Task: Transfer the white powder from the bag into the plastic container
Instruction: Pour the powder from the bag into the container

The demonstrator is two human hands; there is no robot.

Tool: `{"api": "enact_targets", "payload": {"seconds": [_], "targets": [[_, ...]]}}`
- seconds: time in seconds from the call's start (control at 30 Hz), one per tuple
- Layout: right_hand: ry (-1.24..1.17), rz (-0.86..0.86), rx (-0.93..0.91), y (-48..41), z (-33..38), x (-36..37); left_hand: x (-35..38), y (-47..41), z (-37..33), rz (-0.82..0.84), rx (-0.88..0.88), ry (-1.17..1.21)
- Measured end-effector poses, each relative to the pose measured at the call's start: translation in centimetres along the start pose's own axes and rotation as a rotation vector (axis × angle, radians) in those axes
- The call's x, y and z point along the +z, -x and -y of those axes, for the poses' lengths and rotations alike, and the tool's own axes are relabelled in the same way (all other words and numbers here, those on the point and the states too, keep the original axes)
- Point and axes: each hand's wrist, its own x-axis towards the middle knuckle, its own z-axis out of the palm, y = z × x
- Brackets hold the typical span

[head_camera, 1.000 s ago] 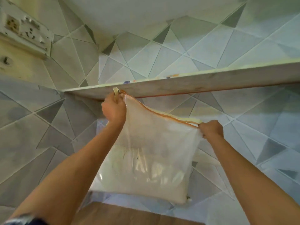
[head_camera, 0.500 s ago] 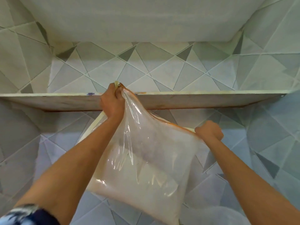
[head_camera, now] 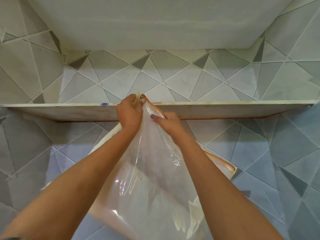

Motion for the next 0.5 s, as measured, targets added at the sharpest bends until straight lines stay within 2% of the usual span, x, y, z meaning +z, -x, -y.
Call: {"api": "enact_targets", "payload": {"seconds": [0.17, 0.23, 0.33, 0.4, 0.47, 0.5], "targets": [[0.18, -0.22, 0.022, 0.4, 0.6, 2.7, -1.7, -0.4, 1.0, 0.105, -0.163, 0.107], [0.229, -0.274, -0.001, 0.8, 1.6, 3.8, -3.8, -1.2, 1.3, 0.161, -0.153, 0.108], [0.173, -0.368, 0.027, 0.8, 2.2, 4.9, -9.2, -2.9, 2.1, 0.202, -0.084, 0.006], [0.119, -0.437, 0.078, 0.6, 2.2, 4.9, -13.2, -2.6, 3.2, 0.282, -0.077, -0.186], [0.103, -0.478, 0.117, 0.3, 2.2, 4.7, -16.0, -0.5, 5.2, 0.417, -0.205, -0.358], [0.101, -0.485, 0.128, 0.1, 2.2, 4.7, -16.9, 1.1, 6.3, 0.48, -0.309, -0.347]]}}
